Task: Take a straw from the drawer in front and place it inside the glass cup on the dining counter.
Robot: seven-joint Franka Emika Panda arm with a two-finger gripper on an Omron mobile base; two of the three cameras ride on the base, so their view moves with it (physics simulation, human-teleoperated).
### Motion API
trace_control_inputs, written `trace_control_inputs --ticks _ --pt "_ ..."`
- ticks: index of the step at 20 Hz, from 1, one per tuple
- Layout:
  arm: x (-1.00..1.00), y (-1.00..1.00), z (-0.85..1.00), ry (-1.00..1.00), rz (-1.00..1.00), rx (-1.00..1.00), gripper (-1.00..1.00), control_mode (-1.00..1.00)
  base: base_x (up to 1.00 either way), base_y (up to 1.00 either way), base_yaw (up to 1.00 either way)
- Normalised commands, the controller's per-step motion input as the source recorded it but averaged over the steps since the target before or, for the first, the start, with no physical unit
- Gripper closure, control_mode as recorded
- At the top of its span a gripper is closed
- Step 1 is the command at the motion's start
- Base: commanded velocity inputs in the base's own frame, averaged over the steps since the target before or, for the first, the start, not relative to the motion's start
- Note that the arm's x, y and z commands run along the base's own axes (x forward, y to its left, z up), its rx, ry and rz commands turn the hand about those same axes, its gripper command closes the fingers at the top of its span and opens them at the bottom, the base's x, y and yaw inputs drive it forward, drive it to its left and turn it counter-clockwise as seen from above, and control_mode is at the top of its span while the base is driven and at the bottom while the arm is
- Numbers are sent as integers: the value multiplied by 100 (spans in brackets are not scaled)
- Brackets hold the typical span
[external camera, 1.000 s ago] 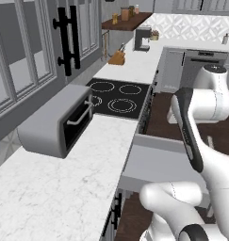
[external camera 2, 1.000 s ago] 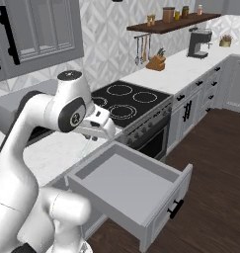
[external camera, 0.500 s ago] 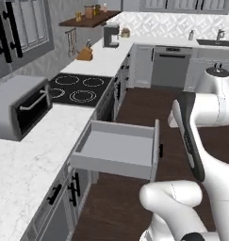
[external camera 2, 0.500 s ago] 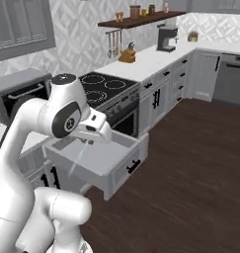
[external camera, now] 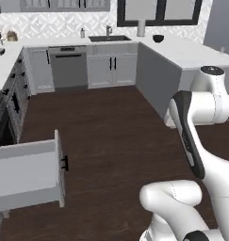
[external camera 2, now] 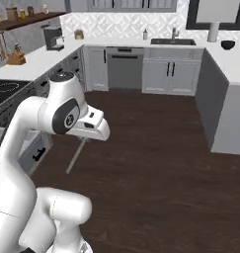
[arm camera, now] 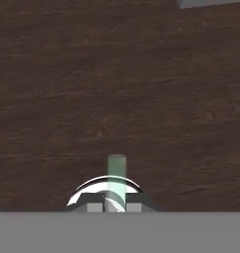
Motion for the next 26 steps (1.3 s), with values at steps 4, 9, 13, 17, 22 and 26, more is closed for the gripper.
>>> trace_control_inputs --ticks 4,9,13,17,22,26 --pt "0 0 0 0 0 0 100 100 19 -75 -69" --pt "0 0 0 0 0 0 100 100 73 -67 -50" --pt "0 0 0 0 0 0 100 100 100 -9 -37" --pt "0 0 0 0 0 0 100 100 100 39 -36" --pt "0 0 0 0 0 0 100 100 100 67 -31" --pt "0 0 0 0 0 0 100 100 100 67 -26"
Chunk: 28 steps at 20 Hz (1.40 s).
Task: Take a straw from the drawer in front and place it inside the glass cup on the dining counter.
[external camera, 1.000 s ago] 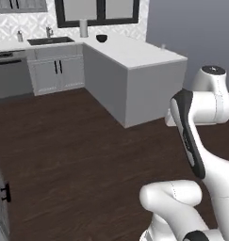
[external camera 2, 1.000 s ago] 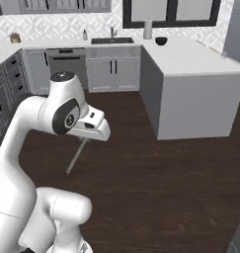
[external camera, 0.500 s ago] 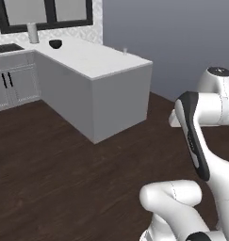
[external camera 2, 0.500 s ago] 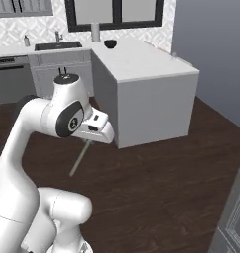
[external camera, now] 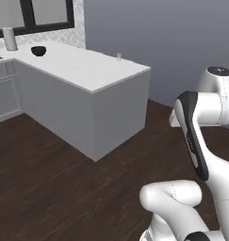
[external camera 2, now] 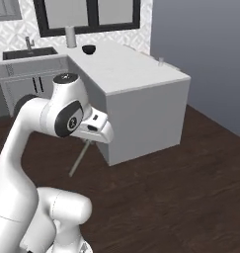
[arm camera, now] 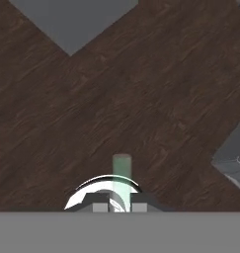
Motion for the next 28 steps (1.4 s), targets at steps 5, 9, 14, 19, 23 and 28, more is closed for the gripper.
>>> trace_control_inputs --ticks 5,9,14,19,23,28 --pt "0 0 0 0 0 0 100 100 100 28 -15" --pt "0 0 0 0 0 0 100 100 100 -1 -1" --pt "0 0 0 0 0 0 100 100 100 -29 0" --pt "0 0 0 0 0 0 100 100 100 -61 7" --pt "0 0 0 0 0 0 100 100 100 -71 12" --pt "0 0 0 0 0 0 100 100 100 -75 22"
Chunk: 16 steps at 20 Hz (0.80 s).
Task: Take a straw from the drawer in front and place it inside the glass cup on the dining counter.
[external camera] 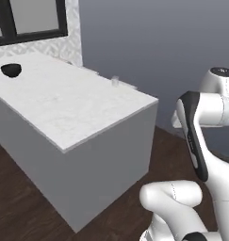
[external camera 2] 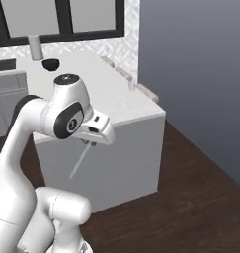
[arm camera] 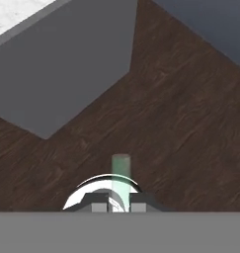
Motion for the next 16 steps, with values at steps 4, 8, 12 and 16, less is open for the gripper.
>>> trace_control_inputs --ticks 4,8,12,16 --pt "0 0 0 0 0 0 100 100 100 -65 35" --pt "0 0 0 0 0 0 100 100 100 -66 39" --pt "0 0 0 0 0 0 100 100 100 -70 41" --pt "0 0 0 0 0 0 100 100 97 -81 41"
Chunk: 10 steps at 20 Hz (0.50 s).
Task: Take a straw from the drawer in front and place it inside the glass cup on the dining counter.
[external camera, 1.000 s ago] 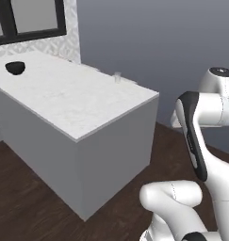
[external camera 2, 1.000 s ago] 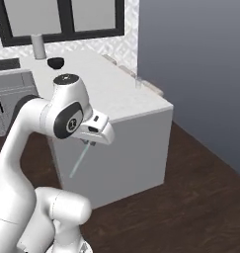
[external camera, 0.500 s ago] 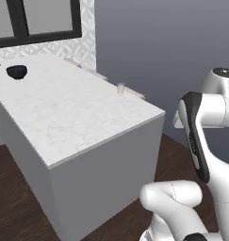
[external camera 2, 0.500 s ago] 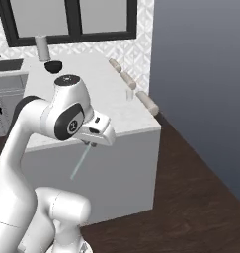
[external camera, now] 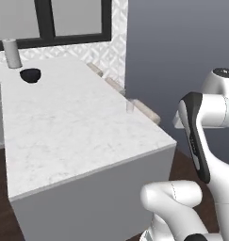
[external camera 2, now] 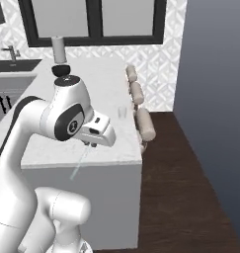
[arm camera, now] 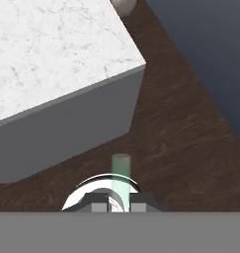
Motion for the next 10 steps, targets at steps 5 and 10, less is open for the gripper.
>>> trace_control_inputs --ticks 5,10 --pt "0 0 0 0 0 0 100 100 78 -95 41" --pt "0 0 0 0 0 0 100 100 64 -93 45"
